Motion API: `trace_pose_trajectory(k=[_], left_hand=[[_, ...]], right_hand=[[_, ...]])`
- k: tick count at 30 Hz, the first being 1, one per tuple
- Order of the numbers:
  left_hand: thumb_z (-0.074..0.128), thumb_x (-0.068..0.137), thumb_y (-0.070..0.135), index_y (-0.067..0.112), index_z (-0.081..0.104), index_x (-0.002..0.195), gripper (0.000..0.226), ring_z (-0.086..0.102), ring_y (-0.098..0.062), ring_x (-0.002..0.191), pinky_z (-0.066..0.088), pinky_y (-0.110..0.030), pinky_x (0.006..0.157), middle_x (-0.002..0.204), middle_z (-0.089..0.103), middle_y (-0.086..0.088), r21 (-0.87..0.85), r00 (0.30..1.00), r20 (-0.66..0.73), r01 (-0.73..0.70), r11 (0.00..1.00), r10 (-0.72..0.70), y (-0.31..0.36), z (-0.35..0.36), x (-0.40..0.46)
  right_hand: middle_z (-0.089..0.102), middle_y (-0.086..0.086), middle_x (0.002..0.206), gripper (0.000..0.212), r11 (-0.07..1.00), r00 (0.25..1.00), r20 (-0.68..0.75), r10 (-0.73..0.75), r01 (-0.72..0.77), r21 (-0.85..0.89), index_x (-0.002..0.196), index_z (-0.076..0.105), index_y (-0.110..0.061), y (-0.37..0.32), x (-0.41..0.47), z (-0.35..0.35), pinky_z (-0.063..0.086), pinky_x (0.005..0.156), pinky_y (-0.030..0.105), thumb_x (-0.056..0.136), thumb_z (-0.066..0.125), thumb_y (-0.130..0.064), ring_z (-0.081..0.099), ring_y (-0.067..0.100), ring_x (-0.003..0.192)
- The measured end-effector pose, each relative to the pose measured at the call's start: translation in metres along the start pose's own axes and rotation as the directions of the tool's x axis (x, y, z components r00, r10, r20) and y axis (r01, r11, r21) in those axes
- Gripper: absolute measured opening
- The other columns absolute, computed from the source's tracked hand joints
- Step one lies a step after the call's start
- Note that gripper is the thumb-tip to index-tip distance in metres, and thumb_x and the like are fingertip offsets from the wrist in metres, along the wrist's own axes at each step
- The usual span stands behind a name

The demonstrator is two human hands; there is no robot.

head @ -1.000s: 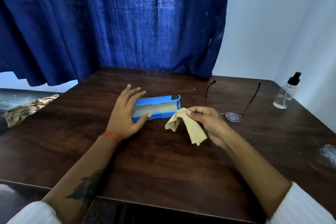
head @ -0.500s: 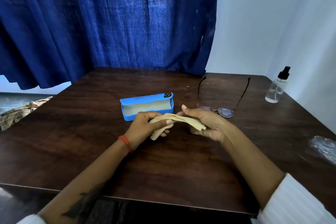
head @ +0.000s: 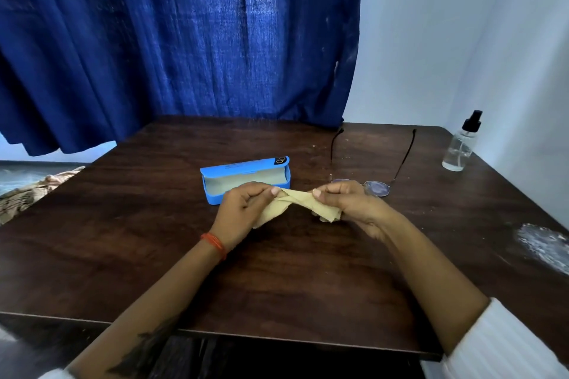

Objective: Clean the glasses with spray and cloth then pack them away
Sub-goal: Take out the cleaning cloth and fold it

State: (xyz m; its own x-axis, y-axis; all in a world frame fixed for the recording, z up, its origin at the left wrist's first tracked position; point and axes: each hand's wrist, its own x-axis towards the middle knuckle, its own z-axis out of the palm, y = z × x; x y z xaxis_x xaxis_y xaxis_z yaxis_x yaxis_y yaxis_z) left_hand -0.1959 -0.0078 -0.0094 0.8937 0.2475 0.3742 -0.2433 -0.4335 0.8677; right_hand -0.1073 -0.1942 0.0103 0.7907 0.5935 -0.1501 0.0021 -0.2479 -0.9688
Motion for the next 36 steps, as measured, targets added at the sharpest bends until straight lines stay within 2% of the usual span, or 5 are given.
trace_pose_trajectory(k=[7, 10, 20, 26, 36], left_hand=[[0.059, 0.085, 0.017, 0.009, 0.072, 0.086, 0.015, 0.058, -0.007, 0.071, 0.046, -0.020, 0.068, 0.076, 0.068, -0.005, 0.374, 0.903, 0.043, -0.411, 0.831, 0.427, 0.013, -0.004, 0.000], [0.057, 0.086, 0.021, 0.011, 0.071, 0.088, 0.017, 0.060, -0.012, 0.071, 0.047, -0.024, 0.066, 0.077, 0.067, -0.005, 0.448, 0.877, 0.189, -0.477, 0.756, 0.441, 0.022, -0.005, 0.002], [0.062, 0.085, 0.018, 0.009, 0.072, 0.090, 0.015, 0.063, -0.012, 0.083, 0.046, -0.017, 0.076, 0.087, 0.070, -0.001, 0.364, 0.964, 0.095, -0.265, 0.893, 0.248, 0.031, -0.013, 0.006], [0.062, 0.085, 0.023, 0.014, 0.073, 0.089, 0.015, 0.063, -0.001, 0.082, 0.047, -0.009, 0.073, 0.090, 0.071, 0.004, 0.168, 0.965, 0.240, 0.066, 0.984, -0.106, 0.029, -0.026, 0.003], [0.070, 0.075, 0.020, 0.013, 0.072, 0.078, 0.008, 0.060, -0.002, 0.055, 0.045, -0.012, 0.049, 0.064, 0.070, 0.004, -0.152, 0.920, 0.322, 0.282, 0.947, -0.222, 0.034, -0.035, 0.004]], right_hand=[[0.067, -0.010, 0.109, 0.030, 0.902, 0.913, -0.026, -0.406, 0.396, -0.174, 0.105, 0.066, -0.027, -0.003, -0.010, 0.016, 0.046, 0.092, 0.026, 0.076, 0.073, -0.030, 0.060, 0.006, 0.105], [0.071, -0.003, 0.094, 0.020, 0.837, 0.873, 0.009, -0.488, 0.471, -0.280, 0.098, 0.068, -0.022, -0.004, -0.011, 0.031, 0.053, 0.073, 0.037, 0.079, 0.071, -0.027, 0.067, 0.020, 0.083], [0.070, -0.003, 0.075, 0.013, 0.682, 0.859, -0.091, -0.503, 0.330, -0.653, 0.084, 0.070, -0.018, 0.007, -0.006, 0.004, 0.041, 0.060, 0.024, 0.079, 0.062, -0.011, 0.059, 0.009, 0.064], [0.072, -0.001, 0.088, 0.014, 0.917, 0.936, -0.178, -0.305, 0.237, -0.321, 0.085, 0.073, -0.021, -0.002, -0.011, -0.017, 0.049, 0.075, 0.024, 0.080, 0.067, -0.008, 0.064, 0.011, 0.083], [0.071, -0.004, 0.071, 0.016, 0.982, 0.986, 0.110, -0.129, 0.112, 0.150, 0.084, 0.073, -0.013, -0.010, -0.023, -0.031, 0.050, 0.050, 0.016, 0.072, 0.066, -0.004, 0.061, 0.004, 0.061]])
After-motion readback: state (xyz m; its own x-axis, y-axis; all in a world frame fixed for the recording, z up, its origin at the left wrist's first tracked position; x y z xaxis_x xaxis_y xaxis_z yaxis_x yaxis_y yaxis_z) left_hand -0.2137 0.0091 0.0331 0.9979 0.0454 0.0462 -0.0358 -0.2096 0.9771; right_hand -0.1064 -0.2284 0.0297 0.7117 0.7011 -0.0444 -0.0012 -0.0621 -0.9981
